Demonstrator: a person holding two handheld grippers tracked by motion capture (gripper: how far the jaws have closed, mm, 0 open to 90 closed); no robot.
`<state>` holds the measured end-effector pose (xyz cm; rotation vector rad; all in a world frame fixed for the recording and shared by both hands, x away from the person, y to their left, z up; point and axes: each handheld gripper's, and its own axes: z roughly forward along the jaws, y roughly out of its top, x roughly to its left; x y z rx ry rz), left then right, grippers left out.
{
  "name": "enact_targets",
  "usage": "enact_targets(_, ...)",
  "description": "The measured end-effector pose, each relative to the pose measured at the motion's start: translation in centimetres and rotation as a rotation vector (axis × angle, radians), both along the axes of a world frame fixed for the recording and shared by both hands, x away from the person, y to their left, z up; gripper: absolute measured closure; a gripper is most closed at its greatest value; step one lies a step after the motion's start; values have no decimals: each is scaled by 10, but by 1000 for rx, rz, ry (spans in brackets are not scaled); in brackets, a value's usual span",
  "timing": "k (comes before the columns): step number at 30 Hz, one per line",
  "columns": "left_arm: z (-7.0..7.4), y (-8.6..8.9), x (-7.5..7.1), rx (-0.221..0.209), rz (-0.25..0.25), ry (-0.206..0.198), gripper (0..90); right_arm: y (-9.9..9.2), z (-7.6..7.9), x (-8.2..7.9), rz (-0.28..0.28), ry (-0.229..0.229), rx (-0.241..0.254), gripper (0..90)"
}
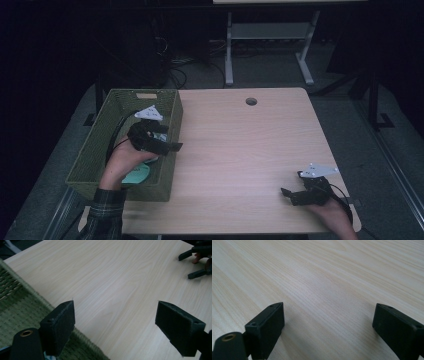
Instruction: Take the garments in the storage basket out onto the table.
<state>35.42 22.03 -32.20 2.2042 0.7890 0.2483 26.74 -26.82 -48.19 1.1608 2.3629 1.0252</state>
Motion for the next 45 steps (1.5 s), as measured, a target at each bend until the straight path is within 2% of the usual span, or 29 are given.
enact_targets(2, 0, 2, 0, 3, 0, 0, 154, 0, 0, 0, 0, 0, 0, 101)
enact_targets(4, 1, 8, 1, -6, 17, -3, 154, 0, 0, 0, 0, 0, 0, 101)
enact_targets(8, 1, 18, 2, 3, 44, -8, 154, 0, 0, 0, 0, 0, 0, 101)
enact_targets(13, 0, 27, 3, -1, 53, -4, 155, 0, 0, 0, -1, 0, 0, 101)
enact_targets(20, -1, 40, 4, 20, 71, -4, 157, 0, 0, 0, 0, 0, 0, 101)
enact_targets(24, -2, 47, 4, 26, 87, -10, 192, 0, 0, 0, 0, 0, 0, 101)
enact_targets(27, -4, 52, 4, 29, 104, -9, 198, 0, 0, 0, 0, 0, 0, 101)
enact_targets(30, -9, 58, 5, 58, 112, -14, 205, 0, 0, 0, 0, 0, 0, 101)
enact_targets(36, -15, 65, 5, 74, 133, -10, 220, 0, 0, 0, 0, 0, 0, 101)
enact_targets(39, -19, 69, 6, 68, 145, 0, 235, 0, 0, 0, 1, 0, 0, 101)
enact_targets(45, -31, 77, 10, 101, 162, 12, 249, 0, 0, 0, 0, 1, 0, 101)
